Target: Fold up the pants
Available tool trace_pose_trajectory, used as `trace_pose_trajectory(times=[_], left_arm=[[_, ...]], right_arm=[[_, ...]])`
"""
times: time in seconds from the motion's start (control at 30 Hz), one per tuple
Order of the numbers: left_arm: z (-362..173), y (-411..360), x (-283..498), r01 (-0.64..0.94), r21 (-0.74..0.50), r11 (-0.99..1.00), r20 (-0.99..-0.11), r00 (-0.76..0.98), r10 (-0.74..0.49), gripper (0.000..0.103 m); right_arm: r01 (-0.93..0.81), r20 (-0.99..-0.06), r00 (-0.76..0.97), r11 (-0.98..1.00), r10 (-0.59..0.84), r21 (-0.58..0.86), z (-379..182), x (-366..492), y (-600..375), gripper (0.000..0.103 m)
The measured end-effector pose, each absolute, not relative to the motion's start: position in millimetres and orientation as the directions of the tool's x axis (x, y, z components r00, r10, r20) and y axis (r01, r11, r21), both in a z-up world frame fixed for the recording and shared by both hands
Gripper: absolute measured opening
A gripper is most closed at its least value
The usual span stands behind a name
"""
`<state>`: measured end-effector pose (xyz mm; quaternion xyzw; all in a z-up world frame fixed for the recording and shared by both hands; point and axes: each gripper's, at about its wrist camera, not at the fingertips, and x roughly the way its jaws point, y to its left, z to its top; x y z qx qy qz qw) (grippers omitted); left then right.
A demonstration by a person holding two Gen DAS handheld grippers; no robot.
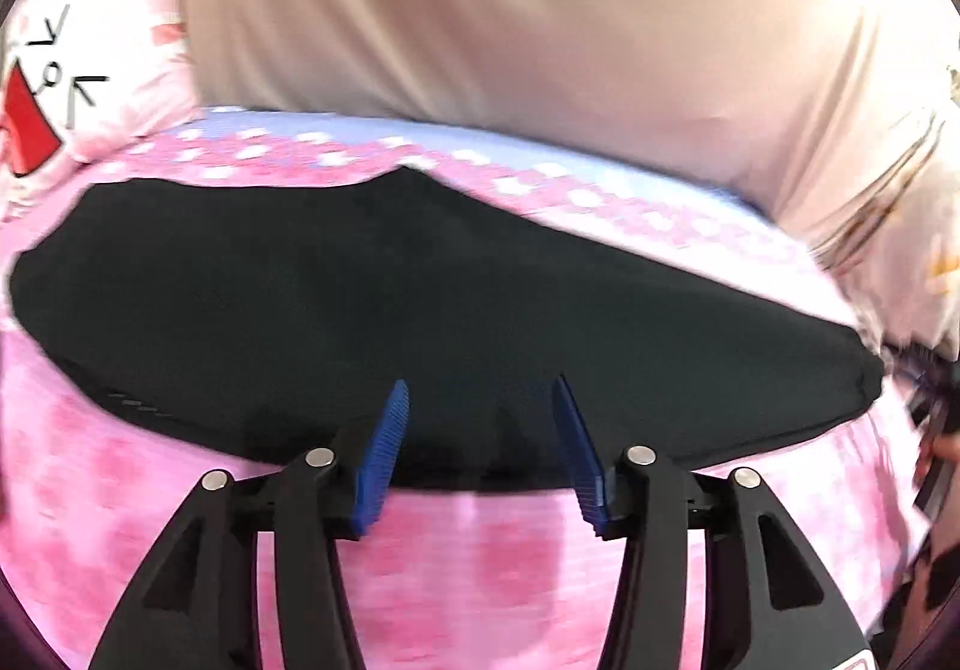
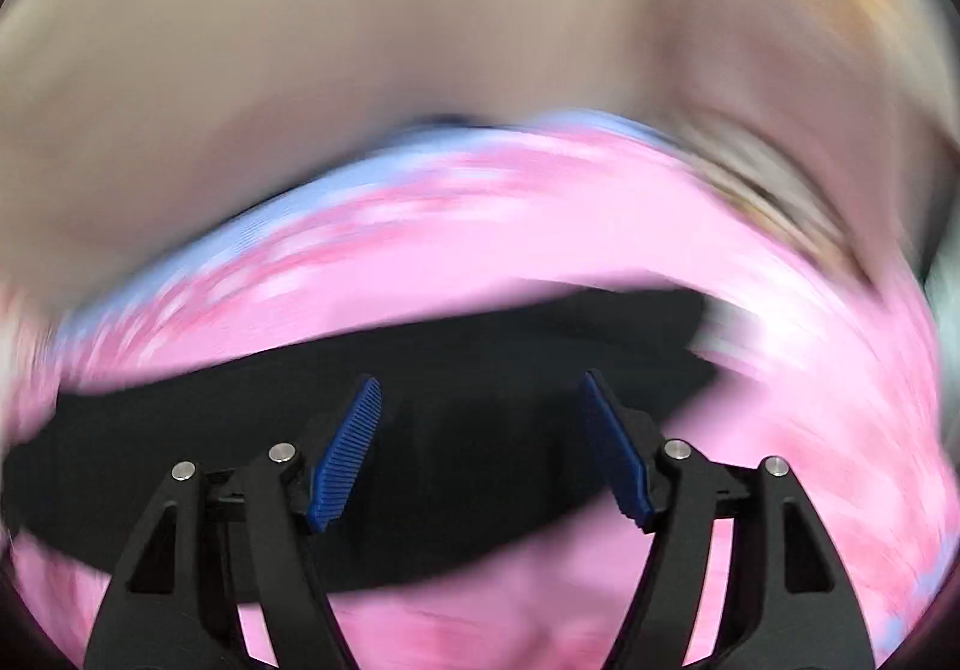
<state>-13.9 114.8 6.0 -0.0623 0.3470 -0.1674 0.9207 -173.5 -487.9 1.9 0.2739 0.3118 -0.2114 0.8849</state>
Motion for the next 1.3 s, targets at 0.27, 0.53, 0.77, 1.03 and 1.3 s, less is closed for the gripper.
trace_pose_trajectory(times=[0.27,0.53,0.77,1.03,1.3], left_arm=[[-11.5,74.9,4.5,0.237,-0.216,0.947,-0.672,0.667,-0.320,0.050],[-17.6,74.7,4.8,0.219,-0.222,0.950,-0.691,0.652,-0.312,0.055],[-16.4,80.2,3.0,0.192,-0.226,0.955,-0.680,0.670,-0.296,0.063],[-14.9,75.0,3.0,0.209,-0.198,0.958,-0.686,0.668,-0.287,0.069],[-14.8,79.4,3.6,0.195,-0.216,0.957,-0.684,0.669,-0.290,0.072]], right_arm=[[0.591,-0.702,0.700,0.658,-0.131,0.467,-35.8,-203.5,-559.8,0.058],[0.457,-0.705,0.709,0.764,-0.004,0.455,-37.4,-153.8,-526.8,0.000],[0.578,-0.763,0.627,0.751,-0.158,0.320,-41.5,-163.7,-538.8,0.006],[0.408,-0.664,0.746,0.756,0.047,0.512,-27.5,-159.1,-516.7,0.044],[0.297,-0.538,0.841,0.880,-0.057,0.371,64.7,-160.5,-478.3,0.009]])
